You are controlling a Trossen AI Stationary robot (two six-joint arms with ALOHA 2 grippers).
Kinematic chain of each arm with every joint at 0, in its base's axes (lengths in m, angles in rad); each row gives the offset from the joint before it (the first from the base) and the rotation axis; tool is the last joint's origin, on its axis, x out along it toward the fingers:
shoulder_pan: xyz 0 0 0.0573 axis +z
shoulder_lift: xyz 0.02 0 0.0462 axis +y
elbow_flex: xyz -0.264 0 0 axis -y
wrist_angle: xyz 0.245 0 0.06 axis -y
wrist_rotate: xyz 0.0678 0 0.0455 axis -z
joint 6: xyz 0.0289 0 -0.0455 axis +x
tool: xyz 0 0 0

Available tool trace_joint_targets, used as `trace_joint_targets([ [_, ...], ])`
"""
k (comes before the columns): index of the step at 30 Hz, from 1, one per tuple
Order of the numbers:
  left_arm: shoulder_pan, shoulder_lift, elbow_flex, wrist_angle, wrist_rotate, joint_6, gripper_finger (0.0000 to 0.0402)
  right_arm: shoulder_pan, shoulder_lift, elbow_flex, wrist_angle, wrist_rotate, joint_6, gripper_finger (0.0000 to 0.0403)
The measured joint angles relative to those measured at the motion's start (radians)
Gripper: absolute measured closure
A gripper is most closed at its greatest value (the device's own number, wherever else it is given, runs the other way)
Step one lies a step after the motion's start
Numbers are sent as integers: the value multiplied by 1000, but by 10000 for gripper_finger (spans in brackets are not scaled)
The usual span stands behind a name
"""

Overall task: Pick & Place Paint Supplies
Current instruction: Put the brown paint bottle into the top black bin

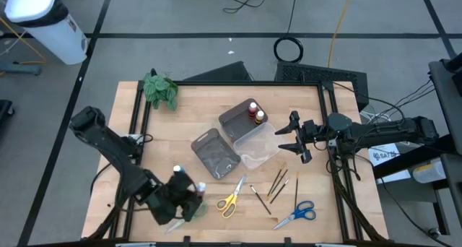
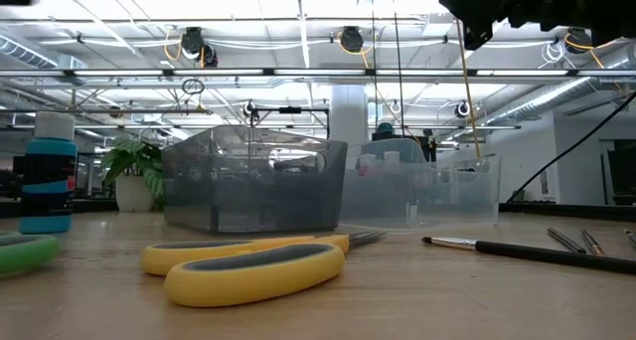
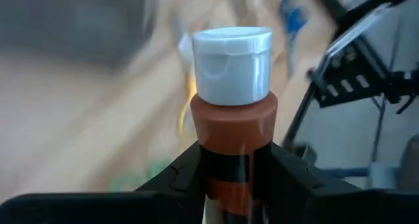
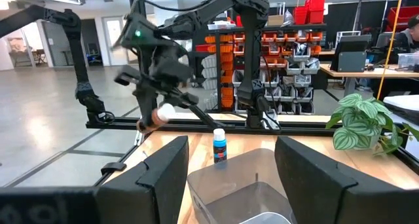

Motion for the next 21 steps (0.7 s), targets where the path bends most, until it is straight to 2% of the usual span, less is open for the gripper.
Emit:
trace_joint_targets([
  [5,101,20,0,207,-107,503,278,0,0,0,0,0,21,190],
  [9,217,38,0,356,-98,840,274,0,0,0,-4,0,27,190],
  [12,314,38,0,410,-92,1006,273,0,8,0,-10,0,57,190],
  [15,420,38,0,453,-29,1110,272,0,35,0,-15,0,74,190],
  [21,561,78,0,612,226,1238,271,0,153,0,84,2,79,190],
])
